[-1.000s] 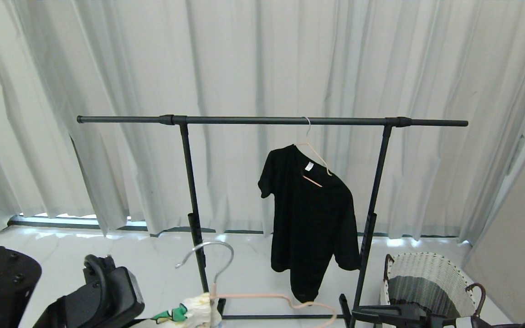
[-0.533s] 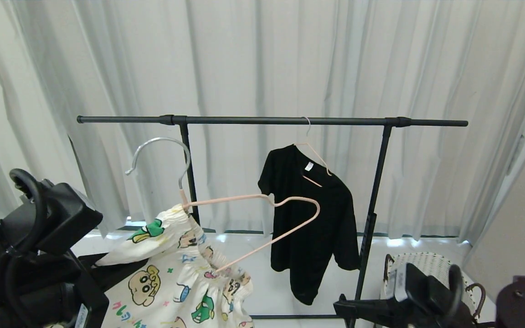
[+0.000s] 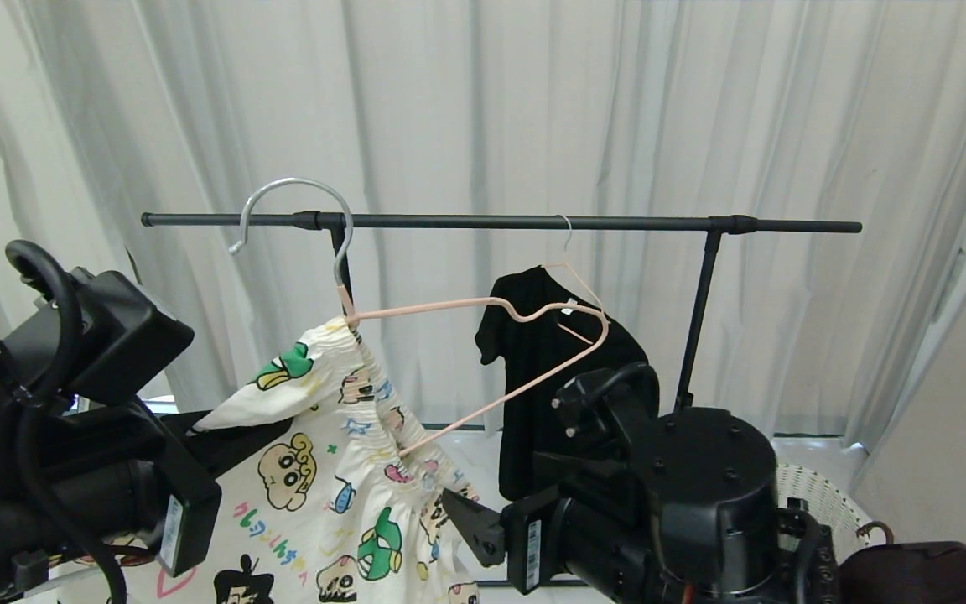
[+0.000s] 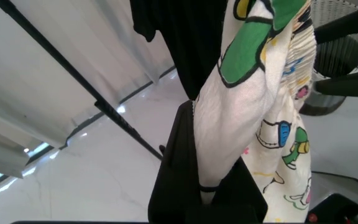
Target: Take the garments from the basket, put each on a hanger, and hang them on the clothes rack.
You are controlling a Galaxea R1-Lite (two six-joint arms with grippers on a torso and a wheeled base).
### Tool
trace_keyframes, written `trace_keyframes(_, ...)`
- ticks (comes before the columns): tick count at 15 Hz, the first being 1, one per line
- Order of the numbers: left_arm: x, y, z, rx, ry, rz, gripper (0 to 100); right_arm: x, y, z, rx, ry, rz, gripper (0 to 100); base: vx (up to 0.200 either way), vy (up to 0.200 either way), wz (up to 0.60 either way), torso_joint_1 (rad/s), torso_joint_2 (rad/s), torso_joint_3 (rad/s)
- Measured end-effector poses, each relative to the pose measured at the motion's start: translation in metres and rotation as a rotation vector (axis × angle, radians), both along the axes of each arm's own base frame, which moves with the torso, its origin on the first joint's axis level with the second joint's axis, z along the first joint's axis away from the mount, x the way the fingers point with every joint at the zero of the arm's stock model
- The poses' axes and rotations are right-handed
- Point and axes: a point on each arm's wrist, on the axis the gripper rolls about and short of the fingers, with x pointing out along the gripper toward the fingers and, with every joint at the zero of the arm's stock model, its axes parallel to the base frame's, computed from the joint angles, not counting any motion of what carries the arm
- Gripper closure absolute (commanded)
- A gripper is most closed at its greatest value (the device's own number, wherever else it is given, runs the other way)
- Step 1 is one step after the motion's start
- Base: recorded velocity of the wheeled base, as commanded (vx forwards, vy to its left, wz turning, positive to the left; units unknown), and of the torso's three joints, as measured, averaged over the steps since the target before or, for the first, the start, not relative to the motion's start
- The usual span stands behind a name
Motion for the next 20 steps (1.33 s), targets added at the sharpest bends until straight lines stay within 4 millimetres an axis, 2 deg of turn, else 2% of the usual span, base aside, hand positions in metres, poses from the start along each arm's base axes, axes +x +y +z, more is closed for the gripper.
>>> trace_keyframes(3, 0.001, -0.002, 0.004, -0.007, -0.012, -0.006, 100, 0.010, 0.005, -0.009, -0.022, 0.006, -0.033, 0, 0.000, 0.000, 0.00, 0.000, 0.00, 0.000)
trace_keyframes(8, -0.001, -0.006, 0.006, -0.010, -0.016, -0.033, 100, 0.015, 0.006, -0.016, -0.039, 0.013, -0.047, 0, 0.000, 0.000, 0.00, 0.000, 0.00, 0.000)
trace_keyframes(16, -0.004, -0.013, 0.010, -0.018, -0.026, -0.084, 100, 0.005, 0.012, -0.022, -0.063, 0.013, -0.010, 0, 0.000, 0.000, 0.00, 0.000, 0.00, 0.000)
trace_keyframes(20, -0.005, -0.014, 0.016, -0.035, -0.045, -0.096, 100, 0.001, 0.005, -0.033, -0.106, 0.034, -0.007, 0, 0.000, 0.000, 0.00, 0.000, 0.00, 0.000)
